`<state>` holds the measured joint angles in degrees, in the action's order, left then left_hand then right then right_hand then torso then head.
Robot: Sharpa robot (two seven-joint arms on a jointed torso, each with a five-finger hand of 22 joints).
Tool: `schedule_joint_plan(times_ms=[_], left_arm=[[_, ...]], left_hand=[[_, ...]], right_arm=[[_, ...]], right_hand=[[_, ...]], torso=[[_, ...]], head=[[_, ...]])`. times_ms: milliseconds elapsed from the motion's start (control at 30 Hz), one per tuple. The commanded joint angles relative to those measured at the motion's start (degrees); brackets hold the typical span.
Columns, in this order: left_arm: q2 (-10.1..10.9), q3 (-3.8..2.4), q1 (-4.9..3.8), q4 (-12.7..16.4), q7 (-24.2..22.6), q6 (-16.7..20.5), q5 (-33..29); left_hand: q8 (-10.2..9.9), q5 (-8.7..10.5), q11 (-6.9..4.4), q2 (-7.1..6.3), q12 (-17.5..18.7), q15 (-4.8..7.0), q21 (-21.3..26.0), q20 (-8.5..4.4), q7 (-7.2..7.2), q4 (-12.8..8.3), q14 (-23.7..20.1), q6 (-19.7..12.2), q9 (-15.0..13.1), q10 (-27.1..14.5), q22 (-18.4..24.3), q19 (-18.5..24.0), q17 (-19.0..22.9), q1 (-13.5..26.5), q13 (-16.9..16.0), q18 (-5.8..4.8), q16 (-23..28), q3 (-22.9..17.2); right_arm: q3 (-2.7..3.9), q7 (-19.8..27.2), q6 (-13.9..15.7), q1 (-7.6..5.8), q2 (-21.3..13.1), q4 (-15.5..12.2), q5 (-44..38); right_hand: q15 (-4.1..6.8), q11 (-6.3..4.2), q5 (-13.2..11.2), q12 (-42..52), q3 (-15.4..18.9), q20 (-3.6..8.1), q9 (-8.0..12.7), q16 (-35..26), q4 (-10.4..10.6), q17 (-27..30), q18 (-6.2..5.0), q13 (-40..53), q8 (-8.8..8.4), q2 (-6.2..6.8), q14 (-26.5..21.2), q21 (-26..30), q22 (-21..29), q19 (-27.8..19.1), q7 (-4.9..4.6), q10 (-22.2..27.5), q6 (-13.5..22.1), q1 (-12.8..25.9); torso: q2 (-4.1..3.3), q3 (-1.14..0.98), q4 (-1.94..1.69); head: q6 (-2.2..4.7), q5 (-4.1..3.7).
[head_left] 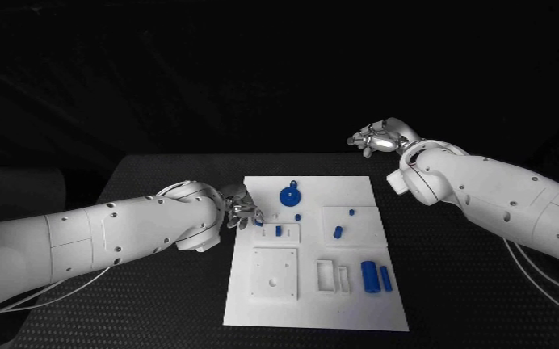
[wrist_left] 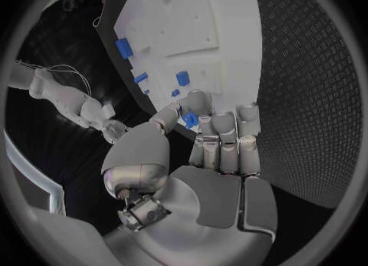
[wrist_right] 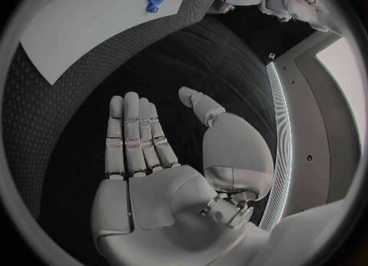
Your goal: Assemble the parts on the task board
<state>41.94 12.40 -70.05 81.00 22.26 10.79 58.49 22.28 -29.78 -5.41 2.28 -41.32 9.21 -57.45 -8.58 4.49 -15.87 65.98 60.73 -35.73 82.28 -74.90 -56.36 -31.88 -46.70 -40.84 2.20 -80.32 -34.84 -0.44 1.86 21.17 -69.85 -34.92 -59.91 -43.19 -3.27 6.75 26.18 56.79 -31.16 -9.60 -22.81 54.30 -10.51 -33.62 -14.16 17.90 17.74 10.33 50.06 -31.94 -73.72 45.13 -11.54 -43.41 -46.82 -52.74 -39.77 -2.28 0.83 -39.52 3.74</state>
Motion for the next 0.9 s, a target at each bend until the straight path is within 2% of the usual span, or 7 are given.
schedule_joint_plan(times_ms=[33, 100, 233, 467, 633, 900], left_arm=[[0.0, 0.11, 0.41, 0.6, -0.7, 2.3, 1.3], [0.0, 0.28, 0.62, 0.7, -0.7, 2.4, 1.3], [-0.5, 1.18, 0.84, 0.4, -0.8, 2.8, 1.2], [-1.4, 1.35, 1.59, -0.5, -0.5, 2.6, 1.6], [-1.6, 1.35, 1.65, -0.8, -0.4, 2.8, 1.6], [-1.8, 1.36, 1.65, -1.1, -0.1, 2.6, 1.8]], left_hand=[[2.6, -0.47, -0.16, -0.14, -0.3, 1.66, -0.4, -6.41, -4.03, -0.3, 1.8, 7.7, -0.4, 0.1, -1.3, -0.4, -0.1, -0.5, -0.1, 0.4, -0.3, 0.0], [2.6, -0.6, -0.18, -0.13, -0.4, 1.67, -0.4, -6.43, -4.05, -0.3, 1.8, 7.7, -0.4, 0.0, -1.3, -0.4, -0.1, -0.5, -0.2, 0.41, -0.4, 0.0], [2.8, -0.69, -0.15, -0.12, -0.5, 1.67, -0.6, -6.44, -4.06, -0.3, 1.8, 7.8, -0.4, 0.1, -1.3, -0.4, -0.2, -0.4, -0.3, 0.41, -0.5, 0.0], [3.1, -0.68, -0.31, -0.08, -1.0, 1.77, -0.9, -6.52, -4.18, -0.3, 2.0, 7.9, -0.4, 0.1, -1.3, -0.5, -0.3, -0.2, -0.6, 0.47, -0.8, 0.1], [3.6, -0.7, -0.42, -0.07, -1.6, 1.93, -1.2, -6.59, -4.29, -0.2, 2.1, 7.9, -0.4, 0.2, -1.3, -0.6, -0.6, 0.0, -0.8, 0.52, -1.2, 0.1], [3.9, -0.69, -0.46, -0.05, -1.9, 2.01, -1.4, -6.63, -4.33, -0.1, 2.1, 7.9, -0.4, 0.2, -1.2, -0.6, -0.6, 0.0, -1.0, 0.56, -1.3, 0.1]], right_arm=[[0.0, 0.5, -0.4, 0.02, 0.0, -0.1, -0.4], [0.0, 0.5, -0.4, 0.02, 0.0, -0.1, -0.4], [0.0, 0.5, -0.4, 0.02, 0.0, -0.1, -0.4], [0.0, 0.5, -0.4, 0.03, 0.0, -0.1, -0.4], [0.0, 0.5, -0.4, 0.03, 0.0, -0.2, -0.4], [0.0, 0.5, -0.4, 0.03, 0.0, -0.2, -0.4]], right_hand=[[-0.01, 0.16, 0.4, 0.2, 0.1, -0.36, 0.1, 0.4, -0.2, 0.1, -0.84, -0.1, 0.13, 0.05, -0.2, 0.4, -0.1, -0.1, -0.04, 0.4, 0.5, 0.3], [-0.01, 0.16, 0.4, 0.2, 0.1, -0.36, 0.1, 0.4, -0.2, 0.1, -0.84, -0.1, 0.13, 0.05, -0.2, 0.4, -0.1, -0.1, -0.04, 0.4, 0.5, 0.3], [-0.01, 0.16, 0.4, 0.2, 0.1, -0.36, 0.1, 0.4, -0.2, 0.1, -0.84, -0.1, 0.13, 0.06, -0.2, 0.4, -0.1, 0.0, -0.04, 0.4, 0.5, 0.3], [-0.01, 0.16, 0.4, 0.2, 0.1, -0.37, 0.1, 0.4, -0.2, 0.1, -0.84, -0.2, 0.13, 0.05, -0.2, 0.4, -0.1, 0.0, -0.04, 0.4, 0.5, 0.4], [-0.01, 0.16, 0.4, 0.2, 0.1, -0.37, 0.1, 0.4, -0.2, 0.1, -0.84, -0.2, 0.13, 0.05, -0.2, 0.4, -0.1, 0.0, -0.04, 0.4, 0.5, 0.4], [-0.01, 0.16, 0.4, 0.3, 0.1, -0.37, 0.1, 0.4, -0.2, 0.1, -0.84, -0.2, 0.14, 0.05, -0.2, 0.4, -0.1, 0.0, -0.04, 0.4, 0.5, 0.4]], torso=[[0.0, 0.04, 0.02], [-0.02, 0.03, 0.04], [-0.05, -0.02, 0.08], [-0.08, -0.05, 0.16], [-0.04, -0.12, 0.12], [-0.05, -0.09, 0.12]], head=[[-0.11, 0.07], [-0.16, 0.17], [-0.12, 0.19], [-0.31, 0.13], [-0.3, 0.1], [-0.27, -0.02]])
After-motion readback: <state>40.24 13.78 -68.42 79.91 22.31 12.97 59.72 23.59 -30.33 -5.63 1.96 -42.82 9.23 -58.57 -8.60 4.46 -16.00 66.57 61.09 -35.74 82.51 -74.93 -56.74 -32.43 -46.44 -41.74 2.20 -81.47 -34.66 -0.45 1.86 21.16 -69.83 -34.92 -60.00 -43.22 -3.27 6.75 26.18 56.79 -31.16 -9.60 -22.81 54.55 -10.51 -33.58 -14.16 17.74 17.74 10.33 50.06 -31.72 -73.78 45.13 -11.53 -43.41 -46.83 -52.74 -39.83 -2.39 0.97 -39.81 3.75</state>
